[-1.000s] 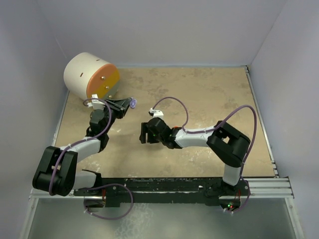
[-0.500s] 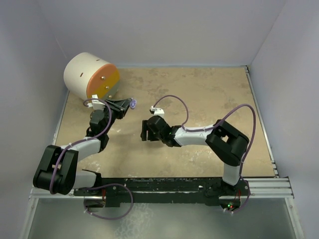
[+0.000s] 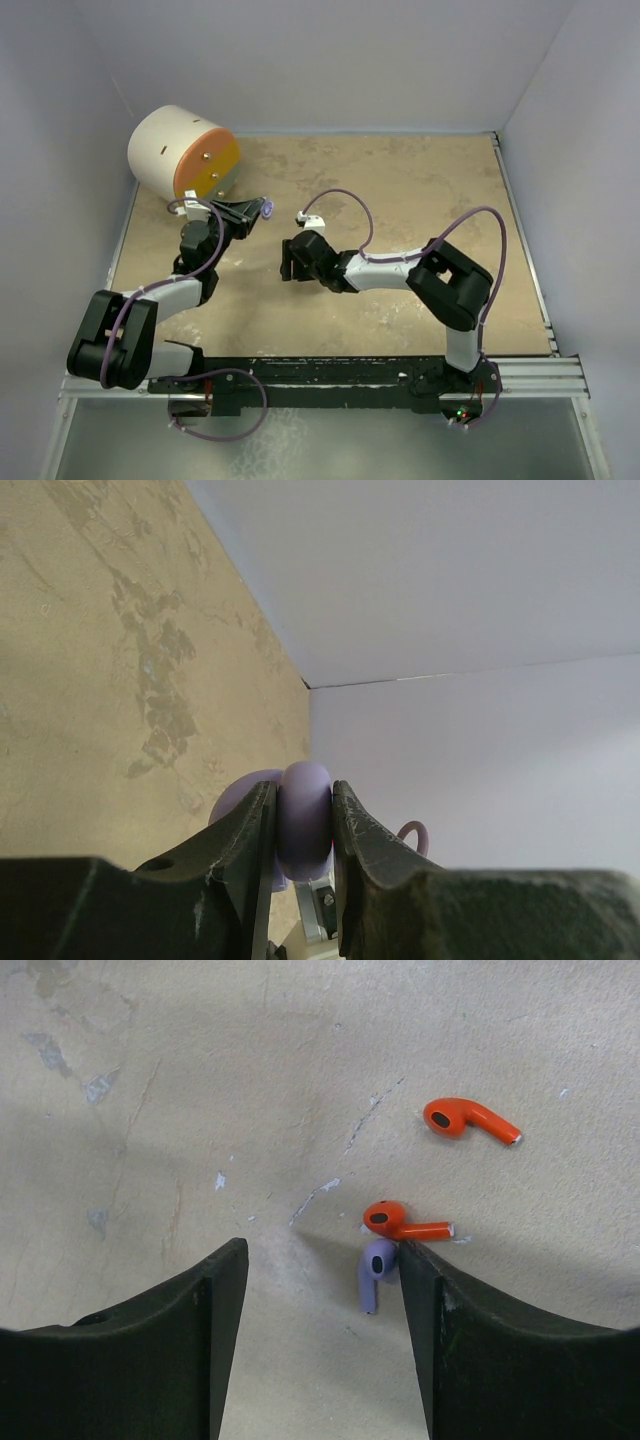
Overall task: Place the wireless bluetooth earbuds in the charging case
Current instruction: Pick up the earbud from the center of the board, then place the earbud in the charging case.
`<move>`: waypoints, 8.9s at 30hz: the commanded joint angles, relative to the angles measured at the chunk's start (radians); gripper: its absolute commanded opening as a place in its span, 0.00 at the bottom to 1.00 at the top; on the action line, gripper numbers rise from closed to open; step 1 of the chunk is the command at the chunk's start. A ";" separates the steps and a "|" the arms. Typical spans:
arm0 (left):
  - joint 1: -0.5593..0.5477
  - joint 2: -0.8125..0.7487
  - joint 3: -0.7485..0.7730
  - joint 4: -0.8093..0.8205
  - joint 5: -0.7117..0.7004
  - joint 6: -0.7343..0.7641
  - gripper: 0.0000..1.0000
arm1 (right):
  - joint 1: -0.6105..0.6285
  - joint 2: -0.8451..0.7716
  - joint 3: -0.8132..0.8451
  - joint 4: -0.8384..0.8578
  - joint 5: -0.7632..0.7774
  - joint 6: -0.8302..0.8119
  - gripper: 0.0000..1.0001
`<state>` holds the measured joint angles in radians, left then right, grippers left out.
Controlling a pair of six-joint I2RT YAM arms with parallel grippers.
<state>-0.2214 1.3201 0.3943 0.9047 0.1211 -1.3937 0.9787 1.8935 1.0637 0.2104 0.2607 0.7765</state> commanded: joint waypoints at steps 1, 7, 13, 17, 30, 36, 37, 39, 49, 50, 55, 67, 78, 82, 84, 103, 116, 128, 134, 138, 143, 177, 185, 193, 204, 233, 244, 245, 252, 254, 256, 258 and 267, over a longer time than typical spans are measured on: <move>0.013 0.004 -0.002 0.071 0.012 0.007 0.00 | -0.004 0.042 0.017 -0.134 0.067 -0.021 0.64; 0.014 0.011 -0.003 0.079 0.015 0.005 0.00 | -0.002 0.071 0.046 -0.198 0.108 -0.049 0.56; 0.017 0.012 -0.003 0.079 0.015 0.007 0.00 | 0.010 0.083 0.048 -0.221 0.107 -0.057 0.51; 0.018 0.015 -0.006 0.081 0.016 0.006 0.00 | 0.025 0.085 0.054 -0.238 0.108 -0.056 0.47; 0.020 0.018 -0.010 0.086 0.016 0.006 0.00 | 0.050 0.095 0.059 -0.288 0.120 -0.044 0.36; 0.020 0.019 -0.012 0.088 0.017 0.006 0.00 | 0.062 0.101 0.061 -0.298 0.121 -0.037 0.34; 0.020 0.018 -0.012 0.089 0.017 0.007 0.00 | 0.063 0.104 0.062 -0.300 0.121 -0.036 0.34; 0.022 0.017 -0.013 0.090 0.019 0.006 0.00 | 0.064 0.107 0.064 -0.303 0.124 -0.034 0.33; 0.025 0.017 -0.015 0.093 0.022 0.004 0.00 | 0.065 0.119 0.066 -0.310 0.124 -0.034 0.27; 0.025 0.016 -0.016 0.093 0.022 0.003 0.00 | 0.065 0.119 0.064 -0.309 0.123 -0.034 0.27; 0.027 0.016 -0.017 0.094 0.022 0.004 0.00 | 0.064 0.118 0.062 -0.314 0.122 -0.034 0.21; 0.030 0.016 -0.017 0.092 0.025 0.003 0.00 | 0.064 -0.010 0.046 -0.250 0.108 -0.059 0.00; 0.034 0.003 0.007 0.051 0.040 0.003 0.00 | 0.014 -0.286 -0.007 -0.001 0.186 -0.235 0.00; 0.038 0.020 0.026 0.067 0.062 -0.024 0.00 | -0.074 -0.392 -0.081 0.200 0.148 -0.347 0.00; 0.037 0.037 0.042 0.080 0.076 -0.041 0.00 | -0.127 -0.433 -0.119 0.349 0.115 -0.410 0.00; 0.037 0.157 0.100 0.252 0.150 -0.173 0.00 | -0.255 -0.335 -0.194 1.027 -0.080 -0.627 0.00; 0.036 0.181 0.111 0.294 0.179 -0.205 0.00 | -0.258 -0.177 -0.243 1.437 -0.281 -0.633 0.00; 0.020 0.191 0.108 0.313 0.183 -0.224 0.00 | -0.259 -0.009 -0.306 1.898 -0.382 -0.615 0.00; 0.000 0.215 0.102 0.324 0.178 -0.224 0.00 | -0.259 -0.015 -0.300 1.905 -0.384 -0.611 0.00; -0.003 0.238 0.089 0.334 0.170 -0.223 0.00 | -0.260 -0.030 -0.302 1.901 -0.394 -0.619 0.00; -0.027 0.290 0.088 0.400 0.169 -0.247 0.00 | -0.259 -0.027 -0.311 1.960 -0.406 -0.622 0.00; -0.053 0.402 0.082 0.545 0.170 -0.333 0.00 | -0.267 0.020 -0.187 2.112 -0.431 -0.663 0.00; -0.061 0.399 0.088 0.548 0.168 -0.339 0.00 | -0.270 0.040 -0.170 2.121 -0.443 -0.664 0.00; -0.068 0.398 0.096 0.547 0.167 -0.341 0.00 | -0.273 0.054 -0.165 2.130 -0.456 -0.656 0.00; -0.072 0.399 0.104 0.551 0.166 -0.347 0.00 | -0.274 0.063 -0.169 2.143 -0.461 -0.652 0.00; -0.072 0.395 0.112 0.577 0.157 -0.380 0.00 | -0.283 0.035 -0.236 2.167 -0.433 -0.660 0.00; -0.071 0.405 0.124 0.582 0.149 -0.390 0.00 | -0.283 0.018 -0.263 2.176 -0.436 -0.669 0.00; -0.071 0.405 0.125 0.581 0.148 -0.390 0.00 | -0.284 0.017 -0.265 2.176 -0.437 -0.669 0.00; -0.072 0.406 0.131 0.577 0.147 -0.393 0.00 | -0.283 0.014 -0.273 2.174 -0.431 -0.662 0.00; -0.071 0.405 0.132 0.575 0.149 -0.389 0.00 | -0.285 0.013 -0.270 2.166 -0.429 -0.649 0.00; -0.072 0.403 0.132 0.571 0.150 -0.387 0.00 | -0.285 0.011 -0.268 2.163 -0.428 -0.648 0.00; -0.072 0.402 0.131 0.570 0.151 -0.386 0.00 | -0.285 0.010 -0.262 2.154 -0.429 -0.648 0.06; -0.074 0.400 0.128 0.571 0.153 -0.386 0.00 | -0.295 0.018 -0.243 2.150 -0.417 -0.642 0.24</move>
<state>-0.2905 1.7351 0.4858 1.3750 0.2802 -1.7699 0.6960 1.9453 0.8009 1.6077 -0.1749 0.1387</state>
